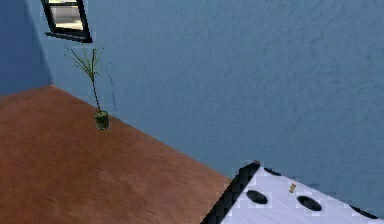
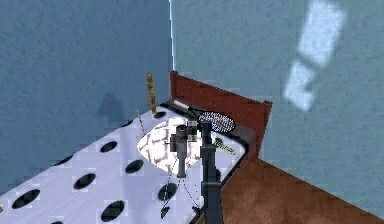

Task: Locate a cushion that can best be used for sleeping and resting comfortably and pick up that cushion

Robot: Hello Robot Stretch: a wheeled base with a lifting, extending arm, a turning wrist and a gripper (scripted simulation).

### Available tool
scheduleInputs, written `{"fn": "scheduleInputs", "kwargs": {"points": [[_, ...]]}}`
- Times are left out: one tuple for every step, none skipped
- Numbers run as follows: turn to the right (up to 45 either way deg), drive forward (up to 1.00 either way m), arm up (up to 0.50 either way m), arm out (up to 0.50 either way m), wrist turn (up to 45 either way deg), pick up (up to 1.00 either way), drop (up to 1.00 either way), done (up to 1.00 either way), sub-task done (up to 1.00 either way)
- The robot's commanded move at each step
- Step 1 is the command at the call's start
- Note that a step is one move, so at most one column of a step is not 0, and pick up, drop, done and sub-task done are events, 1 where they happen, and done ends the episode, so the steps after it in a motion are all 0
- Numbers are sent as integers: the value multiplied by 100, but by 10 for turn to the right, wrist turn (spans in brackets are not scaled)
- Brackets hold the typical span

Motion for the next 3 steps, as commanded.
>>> {"fn": "scheduleInputs", "kwargs": {"points": [[0, 0, 0, 0, 450, 0, 0, 0, 0], [0, 0, 0, 0, 450, 0, 0, 0, 0], [0, 0, 0, 0, 450, 0, 0, 0, 0]]}}
